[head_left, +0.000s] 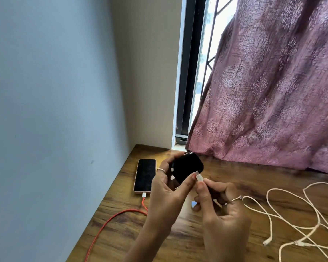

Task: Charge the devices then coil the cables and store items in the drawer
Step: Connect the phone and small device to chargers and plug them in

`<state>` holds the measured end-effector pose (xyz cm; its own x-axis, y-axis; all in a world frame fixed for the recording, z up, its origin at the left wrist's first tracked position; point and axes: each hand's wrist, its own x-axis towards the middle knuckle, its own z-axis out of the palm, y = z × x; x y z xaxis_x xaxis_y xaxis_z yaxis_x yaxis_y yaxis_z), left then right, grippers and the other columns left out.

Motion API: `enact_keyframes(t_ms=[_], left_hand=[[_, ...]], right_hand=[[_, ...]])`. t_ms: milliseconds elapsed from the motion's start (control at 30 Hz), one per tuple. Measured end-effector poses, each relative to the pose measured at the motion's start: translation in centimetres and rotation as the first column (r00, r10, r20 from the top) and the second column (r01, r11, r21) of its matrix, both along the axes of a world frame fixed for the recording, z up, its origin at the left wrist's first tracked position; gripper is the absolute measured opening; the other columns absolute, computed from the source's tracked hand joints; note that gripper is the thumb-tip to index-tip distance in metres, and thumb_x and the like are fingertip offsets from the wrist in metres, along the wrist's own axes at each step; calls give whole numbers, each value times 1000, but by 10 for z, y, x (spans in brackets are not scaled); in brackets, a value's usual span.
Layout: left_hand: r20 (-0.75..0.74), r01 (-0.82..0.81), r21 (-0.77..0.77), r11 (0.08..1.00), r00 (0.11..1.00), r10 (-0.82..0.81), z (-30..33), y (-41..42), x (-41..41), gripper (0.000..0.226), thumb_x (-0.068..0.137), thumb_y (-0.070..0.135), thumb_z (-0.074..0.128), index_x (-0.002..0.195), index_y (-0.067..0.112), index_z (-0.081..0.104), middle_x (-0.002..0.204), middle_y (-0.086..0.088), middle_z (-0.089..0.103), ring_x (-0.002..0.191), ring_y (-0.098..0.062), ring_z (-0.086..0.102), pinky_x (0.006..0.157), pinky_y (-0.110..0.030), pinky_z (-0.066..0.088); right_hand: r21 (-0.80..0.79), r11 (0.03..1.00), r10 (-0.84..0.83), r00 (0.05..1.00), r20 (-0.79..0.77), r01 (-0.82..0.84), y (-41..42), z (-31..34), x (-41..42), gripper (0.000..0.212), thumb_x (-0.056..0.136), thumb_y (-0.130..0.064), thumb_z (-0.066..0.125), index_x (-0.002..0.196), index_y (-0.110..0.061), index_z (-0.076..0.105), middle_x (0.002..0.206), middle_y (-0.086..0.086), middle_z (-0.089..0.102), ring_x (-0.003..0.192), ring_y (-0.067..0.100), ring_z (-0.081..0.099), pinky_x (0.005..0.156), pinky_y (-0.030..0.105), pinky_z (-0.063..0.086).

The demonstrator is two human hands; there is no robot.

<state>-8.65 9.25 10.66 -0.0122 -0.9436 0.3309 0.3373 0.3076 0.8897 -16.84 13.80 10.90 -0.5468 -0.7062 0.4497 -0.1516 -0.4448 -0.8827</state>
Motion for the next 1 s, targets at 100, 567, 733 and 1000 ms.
enact_keyframes(t_ms=[100,567,733,1000], left_hand=[[79,-4,-42,999,997,8,-1,1,6,46,76,0,73,113,21,54,104,-3,70,98,-20,69,77,-20,53],[181,4,-249,968,982,42,1,7,10,45,83,-3,62,109,31,47,113,7,66,108,-16,64,84,-19,50],[193,-4,-310,951,979,67,2,6,11,50,83,-10,59,109,32,47,119,9,65,116,-17,60,89,-20,49],[101,-12,-101,995,995,22,11,9,6,37,82,10,68,110,29,52,99,1,72,93,-19,69,79,-24,55]], right_hand=[[-15,1000,17,999,32,-16,1,1,-2,6,75,-23,68,75,-29,66,74,-4,72,46,16,63,45,15,49],[-63,995,74,997,7,-74,8,3,-8,20,79,-17,63,96,-27,69,73,-3,67,51,10,59,51,14,50],[-51,997,59,995,-86,-63,10,1,-14,30,84,-20,60,106,-39,67,79,-7,68,58,11,60,59,14,50],[-65,997,41,991,-125,-49,9,-6,-19,29,84,-21,59,106,-38,68,88,-12,72,74,6,68,69,7,48]])
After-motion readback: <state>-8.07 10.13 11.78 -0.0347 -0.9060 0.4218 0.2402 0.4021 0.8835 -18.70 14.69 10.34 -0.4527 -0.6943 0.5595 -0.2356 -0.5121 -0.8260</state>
